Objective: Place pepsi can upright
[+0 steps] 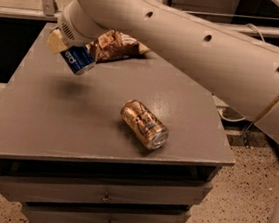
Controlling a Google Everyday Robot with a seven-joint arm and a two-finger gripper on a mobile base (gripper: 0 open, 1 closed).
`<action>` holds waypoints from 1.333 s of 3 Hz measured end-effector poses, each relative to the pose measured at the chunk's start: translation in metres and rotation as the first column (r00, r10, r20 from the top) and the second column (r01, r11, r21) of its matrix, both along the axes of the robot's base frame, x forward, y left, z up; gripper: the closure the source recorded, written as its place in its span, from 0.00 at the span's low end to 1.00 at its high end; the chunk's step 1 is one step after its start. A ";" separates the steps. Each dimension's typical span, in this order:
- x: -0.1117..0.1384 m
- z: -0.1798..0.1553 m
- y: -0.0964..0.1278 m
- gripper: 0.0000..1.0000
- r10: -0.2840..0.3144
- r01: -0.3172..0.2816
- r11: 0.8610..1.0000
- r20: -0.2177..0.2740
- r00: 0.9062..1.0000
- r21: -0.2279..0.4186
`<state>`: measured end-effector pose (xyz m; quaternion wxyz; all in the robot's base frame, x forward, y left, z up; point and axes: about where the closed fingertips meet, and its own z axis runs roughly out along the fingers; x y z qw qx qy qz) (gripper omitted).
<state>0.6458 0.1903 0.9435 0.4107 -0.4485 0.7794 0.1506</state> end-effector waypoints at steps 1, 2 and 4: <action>0.035 0.020 0.030 1.00 0.055 -0.066 0.992 0.110 0.992 0.105; 0.056 0.019 0.053 1.00 0.090 -0.127 0.969 0.175 0.981 0.214; 0.058 -0.005 0.083 1.00 0.099 -0.173 0.900 0.200 0.975 0.400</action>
Offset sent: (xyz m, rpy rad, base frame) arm 0.0738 0.0652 0.0294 0.3015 -0.2278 0.1440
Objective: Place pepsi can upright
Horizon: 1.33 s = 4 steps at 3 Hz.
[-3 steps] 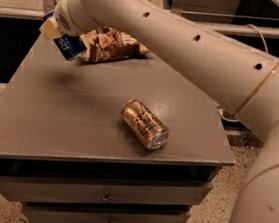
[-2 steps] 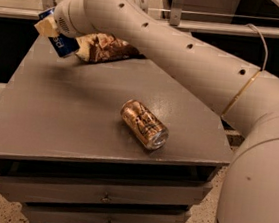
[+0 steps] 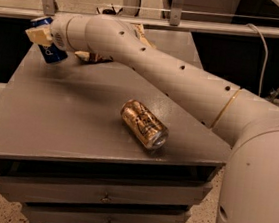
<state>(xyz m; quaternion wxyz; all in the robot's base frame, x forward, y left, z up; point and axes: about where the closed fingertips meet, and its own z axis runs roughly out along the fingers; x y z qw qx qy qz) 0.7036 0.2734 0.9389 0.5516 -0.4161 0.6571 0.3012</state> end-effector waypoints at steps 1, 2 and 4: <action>-0.008 -0.006 0.002 1.00 -0.021 0.021 0.996 -0.002 1.000 0.083; -0.017 -0.006 0.000 1.00 -0.036 0.034 0.988 0.006 0.999 0.151; -0.019 -0.011 -0.001 1.00 0.035 -0.045 0.987 0.071 0.997 0.155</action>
Offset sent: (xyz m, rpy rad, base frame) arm -0.0268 -0.0079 -0.0048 0.2320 -0.0221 -0.0582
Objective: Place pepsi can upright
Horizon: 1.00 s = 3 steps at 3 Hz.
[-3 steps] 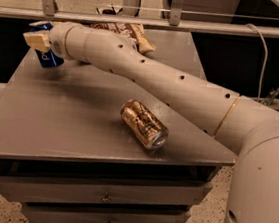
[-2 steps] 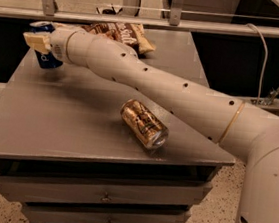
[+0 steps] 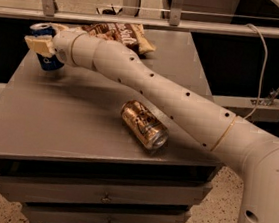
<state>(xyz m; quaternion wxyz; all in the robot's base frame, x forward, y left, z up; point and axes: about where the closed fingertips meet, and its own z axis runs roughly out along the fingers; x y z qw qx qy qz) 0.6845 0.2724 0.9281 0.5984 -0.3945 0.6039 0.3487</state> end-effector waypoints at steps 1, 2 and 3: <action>0.005 0.006 -0.006 1.00 0.036 -0.030 0.994 0.062 0.997 -0.108; 0.005 0.003 -0.014 1.00 0.045 -0.029 0.985 0.090 0.995 -0.172; 0.006 -0.004 -0.021 1.00 0.060 -0.042 0.984 0.105 0.993 -0.172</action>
Offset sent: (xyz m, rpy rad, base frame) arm 0.0078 -0.0290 0.0014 -0.2468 -0.1289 0.0338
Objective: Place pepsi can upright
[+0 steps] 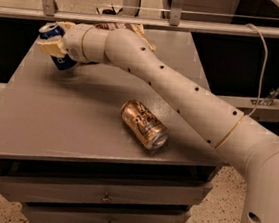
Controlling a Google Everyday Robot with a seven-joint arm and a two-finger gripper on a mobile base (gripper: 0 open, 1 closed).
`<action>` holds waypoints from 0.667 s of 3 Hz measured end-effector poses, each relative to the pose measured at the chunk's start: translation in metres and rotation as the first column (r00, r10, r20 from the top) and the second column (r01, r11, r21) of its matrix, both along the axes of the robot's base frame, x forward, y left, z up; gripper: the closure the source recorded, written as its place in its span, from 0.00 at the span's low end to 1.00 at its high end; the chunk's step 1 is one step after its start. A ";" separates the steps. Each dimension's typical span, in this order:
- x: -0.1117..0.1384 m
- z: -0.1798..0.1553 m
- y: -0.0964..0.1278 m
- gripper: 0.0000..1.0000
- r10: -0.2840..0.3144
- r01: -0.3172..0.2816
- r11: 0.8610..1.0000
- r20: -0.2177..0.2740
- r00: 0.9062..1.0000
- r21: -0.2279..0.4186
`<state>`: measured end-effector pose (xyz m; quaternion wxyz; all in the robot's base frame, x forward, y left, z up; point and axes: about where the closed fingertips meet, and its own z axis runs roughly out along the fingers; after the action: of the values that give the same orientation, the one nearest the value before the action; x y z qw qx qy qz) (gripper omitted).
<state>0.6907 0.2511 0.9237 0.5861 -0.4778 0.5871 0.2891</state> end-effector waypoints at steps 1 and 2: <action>0.000 -0.013 -0.005 0.97 0.029 -0.029 0.999 -0.009 1.000 0.022; -0.001 -0.024 -0.010 0.67 0.046 -0.046 0.999 -0.026 0.999 0.011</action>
Offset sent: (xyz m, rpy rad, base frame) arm 0.0012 -0.0160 -0.0300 0.0064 0.0306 0.0546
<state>0.6899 0.2410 0.8993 0.5740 -0.4845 0.5819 0.3118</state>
